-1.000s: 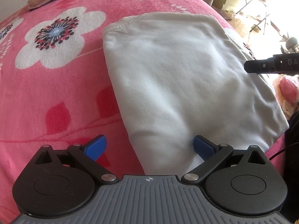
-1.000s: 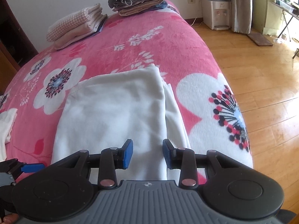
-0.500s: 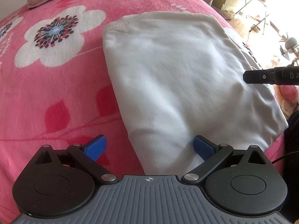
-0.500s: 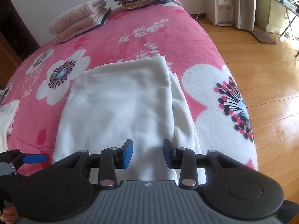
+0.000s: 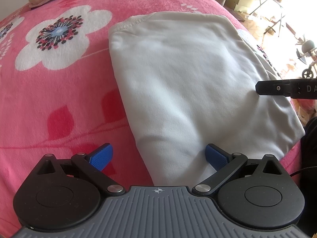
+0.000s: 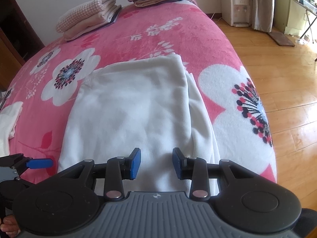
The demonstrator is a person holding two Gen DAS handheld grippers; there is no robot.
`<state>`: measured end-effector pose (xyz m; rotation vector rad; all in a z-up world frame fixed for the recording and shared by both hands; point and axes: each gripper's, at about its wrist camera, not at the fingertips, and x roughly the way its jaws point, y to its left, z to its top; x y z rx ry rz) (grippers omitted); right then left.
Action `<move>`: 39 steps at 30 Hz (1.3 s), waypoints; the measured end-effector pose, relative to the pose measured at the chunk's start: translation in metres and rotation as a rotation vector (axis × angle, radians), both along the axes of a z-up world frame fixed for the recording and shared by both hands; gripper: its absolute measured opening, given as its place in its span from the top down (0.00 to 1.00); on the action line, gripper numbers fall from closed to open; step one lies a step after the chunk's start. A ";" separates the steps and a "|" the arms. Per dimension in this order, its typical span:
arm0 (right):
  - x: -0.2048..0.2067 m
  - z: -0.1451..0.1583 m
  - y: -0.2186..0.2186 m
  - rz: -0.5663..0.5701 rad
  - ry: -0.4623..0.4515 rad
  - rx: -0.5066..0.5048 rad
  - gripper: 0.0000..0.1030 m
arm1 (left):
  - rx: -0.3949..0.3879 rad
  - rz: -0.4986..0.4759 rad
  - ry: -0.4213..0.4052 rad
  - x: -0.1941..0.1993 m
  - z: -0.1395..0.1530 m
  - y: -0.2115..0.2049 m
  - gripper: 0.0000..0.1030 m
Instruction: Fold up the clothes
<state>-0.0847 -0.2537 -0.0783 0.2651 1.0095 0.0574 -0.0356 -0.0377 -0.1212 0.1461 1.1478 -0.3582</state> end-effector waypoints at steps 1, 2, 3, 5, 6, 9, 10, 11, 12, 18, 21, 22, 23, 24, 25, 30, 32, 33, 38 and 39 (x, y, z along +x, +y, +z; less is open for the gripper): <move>0.000 0.000 0.001 0.002 0.000 -0.002 0.64 | -0.001 0.001 0.000 0.000 0.000 0.000 0.02; 0.000 -0.001 0.001 0.003 0.001 -0.003 0.64 | -0.001 0.001 0.001 0.000 0.000 0.000 0.02; 0.000 -0.001 0.002 0.005 0.001 -0.004 0.64 | -0.001 0.001 0.001 0.000 0.000 0.000 0.02; 0.000 -0.001 0.003 0.006 0.001 -0.005 0.64 | -0.002 0.001 0.001 0.000 0.000 0.001 0.02; 0.000 -0.001 0.003 0.007 0.001 -0.005 0.64 | -0.002 0.001 0.001 0.000 0.000 0.001 0.02; 0.000 -0.002 0.003 0.006 0.001 -0.004 0.63 | -0.002 0.002 0.002 0.000 0.000 0.001 0.02; 0.000 -0.002 0.003 0.006 0.001 -0.004 0.63 | -0.003 0.002 0.002 0.000 0.000 0.001 0.02; 0.000 -0.002 0.003 0.006 0.001 -0.005 0.63 | -0.003 0.002 0.003 0.000 0.000 0.001 0.02; 0.000 -0.002 0.003 0.006 0.001 -0.005 0.63 | -0.003 0.002 0.003 0.000 0.000 0.001 0.02; -0.001 -0.002 0.004 0.006 0.001 -0.006 0.63 | -0.004 0.003 0.004 0.000 0.000 0.001 0.02; -0.002 -0.002 0.004 0.006 0.001 -0.007 0.63 | -0.004 0.003 0.004 0.000 0.000 0.001 0.02; -0.002 -0.003 0.005 0.006 0.001 -0.008 0.63 | -0.004 0.003 0.004 0.000 0.000 0.001 0.02; -0.002 -0.003 0.005 0.006 0.001 -0.008 0.63 | -0.005 0.003 0.005 0.000 0.000 0.001 0.02; -0.002 -0.003 0.005 0.006 0.001 -0.008 0.63 | -0.005 0.003 0.005 0.000 0.000 0.001 0.02; -0.002 -0.003 0.005 0.006 0.001 -0.009 0.63 | -0.006 0.004 0.005 0.000 0.000 0.001 0.02; -0.002 -0.003 0.006 0.009 0.000 -0.012 0.63 | -0.006 0.005 0.006 0.000 -0.001 0.002 0.02; -0.002 -0.003 0.006 0.009 -0.001 -0.014 0.63 | -0.007 0.006 0.007 0.000 -0.001 0.002 0.02; -0.002 -0.004 0.006 0.010 -0.002 -0.015 0.63 | -0.007 0.006 0.007 0.000 -0.001 0.002 0.02; -0.003 -0.005 0.006 0.011 -0.004 -0.017 0.63 | -0.007 0.008 0.008 -0.001 -0.002 0.002 0.02; -0.004 -0.005 0.005 0.011 -0.005 -0.017 0.63 | -0.006 0.008 0.008 -0.001 -0.002 0.002 0.02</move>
